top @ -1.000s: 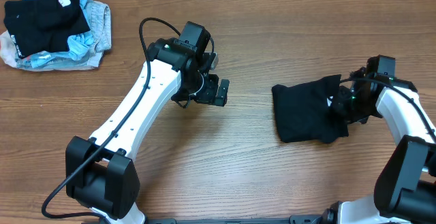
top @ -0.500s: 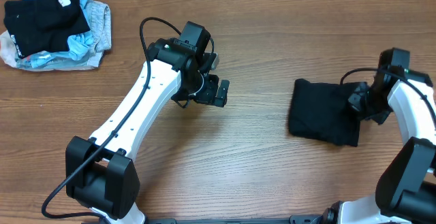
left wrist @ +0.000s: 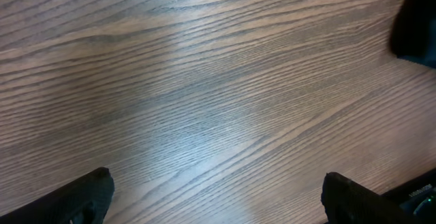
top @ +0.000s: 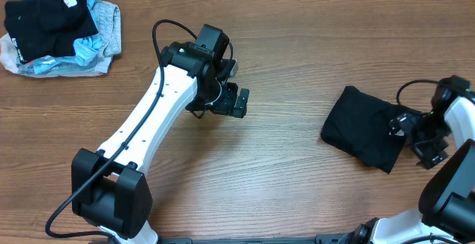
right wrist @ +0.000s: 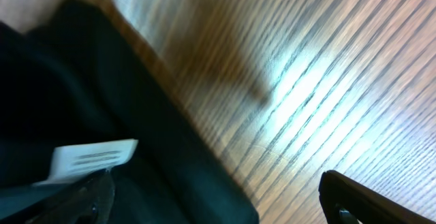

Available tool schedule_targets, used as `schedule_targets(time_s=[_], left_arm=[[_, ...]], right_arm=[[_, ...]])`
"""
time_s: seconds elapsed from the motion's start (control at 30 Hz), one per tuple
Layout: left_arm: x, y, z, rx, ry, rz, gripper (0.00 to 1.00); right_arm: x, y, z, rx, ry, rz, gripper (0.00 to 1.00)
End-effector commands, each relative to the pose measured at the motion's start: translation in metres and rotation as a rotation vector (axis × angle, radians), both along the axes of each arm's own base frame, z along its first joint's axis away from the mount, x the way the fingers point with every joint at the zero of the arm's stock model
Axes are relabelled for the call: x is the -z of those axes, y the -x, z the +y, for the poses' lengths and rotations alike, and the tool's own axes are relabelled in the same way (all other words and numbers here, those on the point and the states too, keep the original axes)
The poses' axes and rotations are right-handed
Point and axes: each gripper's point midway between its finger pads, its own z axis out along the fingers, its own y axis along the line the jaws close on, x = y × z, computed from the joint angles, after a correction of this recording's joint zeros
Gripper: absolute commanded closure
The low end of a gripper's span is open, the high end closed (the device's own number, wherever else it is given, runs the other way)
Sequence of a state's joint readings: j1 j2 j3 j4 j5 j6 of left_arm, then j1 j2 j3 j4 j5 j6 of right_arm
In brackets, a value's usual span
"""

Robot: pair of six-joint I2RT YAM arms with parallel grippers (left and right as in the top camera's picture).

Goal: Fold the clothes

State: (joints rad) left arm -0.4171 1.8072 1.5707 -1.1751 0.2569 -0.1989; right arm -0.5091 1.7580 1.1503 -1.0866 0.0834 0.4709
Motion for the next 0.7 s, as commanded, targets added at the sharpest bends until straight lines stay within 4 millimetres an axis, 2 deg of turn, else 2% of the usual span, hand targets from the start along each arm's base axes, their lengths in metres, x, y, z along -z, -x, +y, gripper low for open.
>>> schedule_targets(time_s=[0.0,0.13,0.37,0.47,0.53,0.57,0.67], left_arm=[[-0.015,-0.004,0.000,0.019,0.012,-0.052,0.00],[-0.015,-0.004,0.000,0.019,0.013,-0.052,0.00],[-0.015,-0.004,0.000,0.019,0.012,-0.052,0.00],[-0.015,-0.005,0.000,0.019,0.015,-0.058,0.00],[-0.015,-0.007,-0.001,0.019,0.018,-0.064,0.00],[-0.015,-0.007,-0.001,0.019,0.018,-0.065,0.00],[-0.015,-0.007,-0.001,0.019,0.018,-0.065,0.00]], right_arm=[[-0.024,-0.018,-0.010,0.012,0.010,-0.086,0.00],[-0.033,-0.016,-0.020,0.071,0.027,-0.111,0.00],[-0.032,-0.001,-0.051,0.202,0.025,-0.147,0.00],[-0.027,-0.002,-0.055,0.228,-0.011,-0.193,0.00],[-0.022,0.001,-0.054,0.231,-0.012,-0.189,0.05],[-0.018,0.002,-0.052,0.231,-0.015,-0.186,0.12],[-0.006,0.002,-0.043,0.211,-0.020,-0.182,0.62]])
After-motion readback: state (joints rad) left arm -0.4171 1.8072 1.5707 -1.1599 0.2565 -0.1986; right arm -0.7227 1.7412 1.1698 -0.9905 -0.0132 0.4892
